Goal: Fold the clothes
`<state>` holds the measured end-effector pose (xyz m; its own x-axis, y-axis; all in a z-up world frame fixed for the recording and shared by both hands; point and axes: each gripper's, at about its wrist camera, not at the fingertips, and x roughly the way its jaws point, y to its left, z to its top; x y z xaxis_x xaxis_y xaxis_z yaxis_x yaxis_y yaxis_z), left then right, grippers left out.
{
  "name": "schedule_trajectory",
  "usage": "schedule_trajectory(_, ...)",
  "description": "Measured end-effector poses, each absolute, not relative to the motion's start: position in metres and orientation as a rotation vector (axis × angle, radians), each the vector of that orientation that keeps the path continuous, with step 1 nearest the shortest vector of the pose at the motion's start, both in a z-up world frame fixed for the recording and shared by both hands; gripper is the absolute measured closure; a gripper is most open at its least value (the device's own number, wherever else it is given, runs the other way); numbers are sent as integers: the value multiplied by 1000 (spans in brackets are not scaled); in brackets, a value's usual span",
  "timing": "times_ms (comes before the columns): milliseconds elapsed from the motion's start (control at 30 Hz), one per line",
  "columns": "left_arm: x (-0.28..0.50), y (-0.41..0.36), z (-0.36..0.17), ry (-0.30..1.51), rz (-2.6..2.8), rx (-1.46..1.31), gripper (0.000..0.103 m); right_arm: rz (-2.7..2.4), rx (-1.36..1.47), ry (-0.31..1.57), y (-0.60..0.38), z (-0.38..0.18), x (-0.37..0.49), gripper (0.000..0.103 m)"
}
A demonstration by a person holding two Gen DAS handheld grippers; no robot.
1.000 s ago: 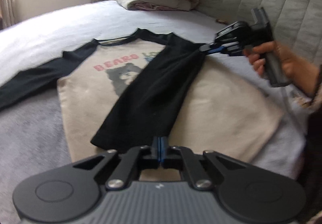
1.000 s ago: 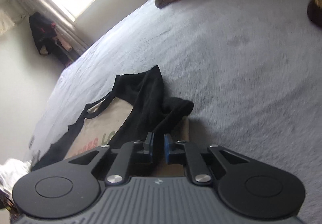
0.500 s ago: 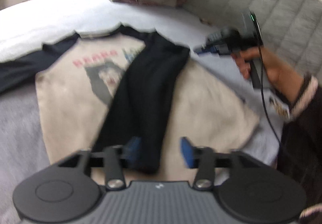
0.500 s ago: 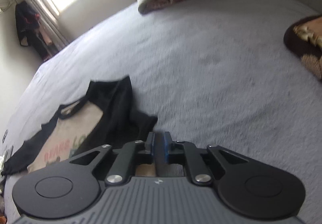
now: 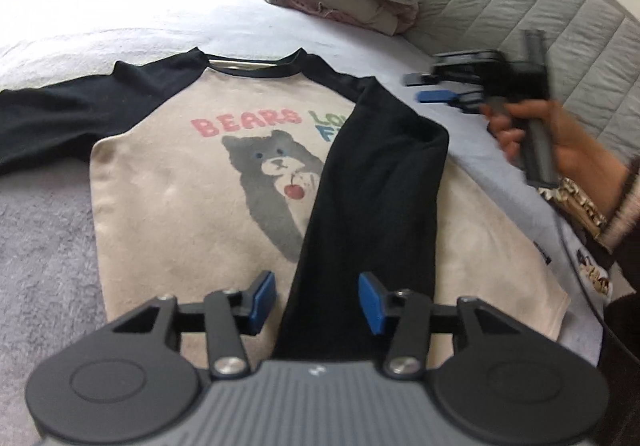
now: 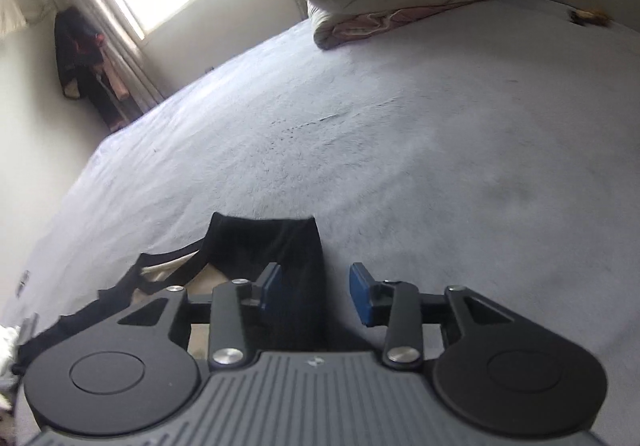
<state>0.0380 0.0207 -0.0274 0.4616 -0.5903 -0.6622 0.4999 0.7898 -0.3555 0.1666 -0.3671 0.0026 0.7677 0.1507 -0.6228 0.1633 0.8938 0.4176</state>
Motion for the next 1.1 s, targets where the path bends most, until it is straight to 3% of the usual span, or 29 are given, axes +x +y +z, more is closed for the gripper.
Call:
schedule_trajectory(167, 45, 22, -33, 854, -669, -136, 81, -65, 449, 736, -356, -12, 211, 63)
schedule_trajectory(200, 46, 23, -33, 856, -662, -143, 84, -91, 435, 741, -354, -15, 216, 69)
schedule_trajectory(267, 49, 25, -33, 863, -645, -167, 92, -108, 407, 739, -353, -16, 223, 98)
schedule_trajectory(600, 51, 23, -34, 822, -616, -158, 94, -96, 254, 692, -343, -11, 253, 99)
schedule_trajectory(767, 55, 26, -36, 833, -627, -184, 93, -114, 300, 690, -345, -30, 250, 95)
schedule_trajectory(833, 56, 27, -35, 837, -627, -192, 92, -89, 369, 705, -353, -23, 246, 86)
schedule_trajectory(900, 55, 27, -32, 833, -624, -186, 90, -86, 389, 696, -363, -11, 234, 65)
schedule_trajectory(1100, 52, 28, -26, 811, -609, -173, 80, -95, 410, 678, -389, 5, 176, 62)
